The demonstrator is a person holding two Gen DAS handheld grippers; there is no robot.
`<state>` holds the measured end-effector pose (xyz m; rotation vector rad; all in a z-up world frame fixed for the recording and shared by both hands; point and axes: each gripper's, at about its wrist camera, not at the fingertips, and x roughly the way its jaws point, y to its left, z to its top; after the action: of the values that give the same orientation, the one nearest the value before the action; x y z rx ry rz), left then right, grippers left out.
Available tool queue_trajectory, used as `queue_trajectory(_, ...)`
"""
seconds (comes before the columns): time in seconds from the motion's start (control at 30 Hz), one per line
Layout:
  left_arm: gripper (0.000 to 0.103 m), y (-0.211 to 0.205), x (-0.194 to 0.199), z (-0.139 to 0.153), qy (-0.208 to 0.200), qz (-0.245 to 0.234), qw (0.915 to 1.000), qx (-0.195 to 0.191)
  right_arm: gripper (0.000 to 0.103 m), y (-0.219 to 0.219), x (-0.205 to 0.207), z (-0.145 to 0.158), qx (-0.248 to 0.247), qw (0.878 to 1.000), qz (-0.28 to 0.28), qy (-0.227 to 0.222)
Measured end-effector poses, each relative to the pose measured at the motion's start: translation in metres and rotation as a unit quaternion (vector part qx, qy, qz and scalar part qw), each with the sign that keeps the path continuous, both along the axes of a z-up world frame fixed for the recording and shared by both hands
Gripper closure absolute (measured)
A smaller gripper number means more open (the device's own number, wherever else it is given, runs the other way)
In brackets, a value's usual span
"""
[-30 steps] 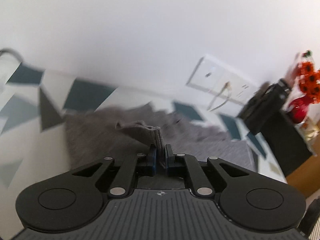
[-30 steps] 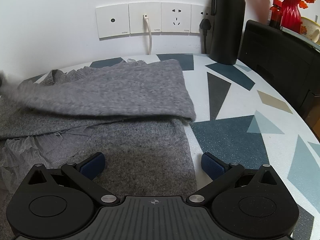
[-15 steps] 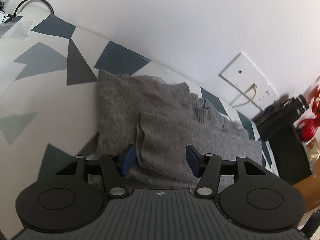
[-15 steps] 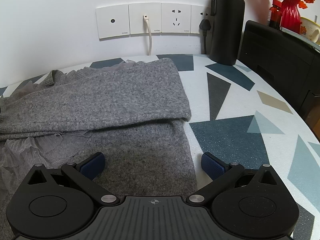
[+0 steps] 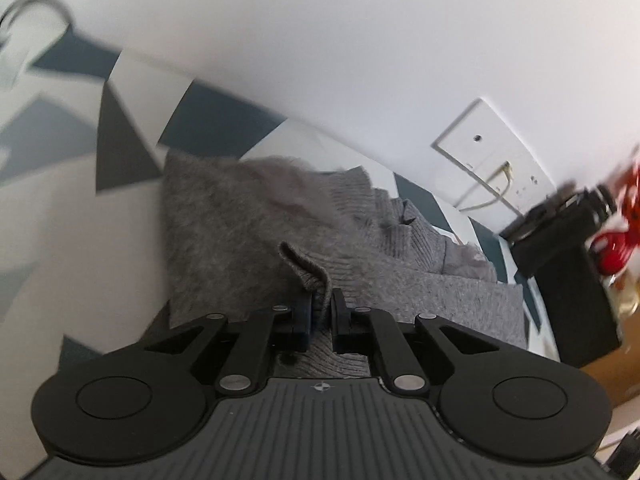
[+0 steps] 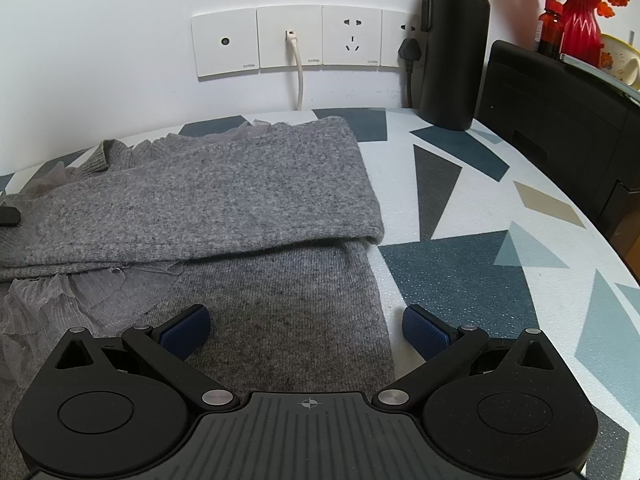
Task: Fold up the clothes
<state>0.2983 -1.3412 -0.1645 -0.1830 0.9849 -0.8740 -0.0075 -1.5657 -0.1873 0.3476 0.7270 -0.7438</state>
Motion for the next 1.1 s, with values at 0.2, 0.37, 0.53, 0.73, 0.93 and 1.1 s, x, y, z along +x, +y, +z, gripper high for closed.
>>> queue_trajectory(0.2,0.096,0.006,-0.004,0.033,-0.066,0.013,0.9972,-0.033,0.001,0.001,0.0,0.0,-0.001,1.0,0.0,0.0)
queue_trajectory(0.37,0.096,0.022,0.009,0.04,-0.089,0.054,0.9942,-0.024,0.001,0.0,0.001,0.0,-0.001,1.0,0.0,-0.001)
queue_trajectory(0.53,0.096,0.021,0.012,0.01,-0.078,0.042,0.9955,0.034,0.001,-0.001,0.001,0.0,0.0,1.0,0.0,0.0)
queue_trajectory(0.73,0.096,0.031,0.011,0.002,-0.064,0.053,0.9963,0.024,0.001,-0.014,-0.002,0.016,0.016,1.0,0.01,0.001)
queue_trajectory(0.93,0.096,0.026,0.014,-0.004,-0.062,0.043,0.9965,0.035,0.001,-0.05,-0.001,0.036,-0.012,1.0,-0.025,-0.011)
queue_trajectory(1.1,0.096,0.028,0.014,-0.011,-0.051,0.049,0.9968,0.038,0.001,-0.062,0.02,0.027,-0.038,0.999,-0.005,0.026)
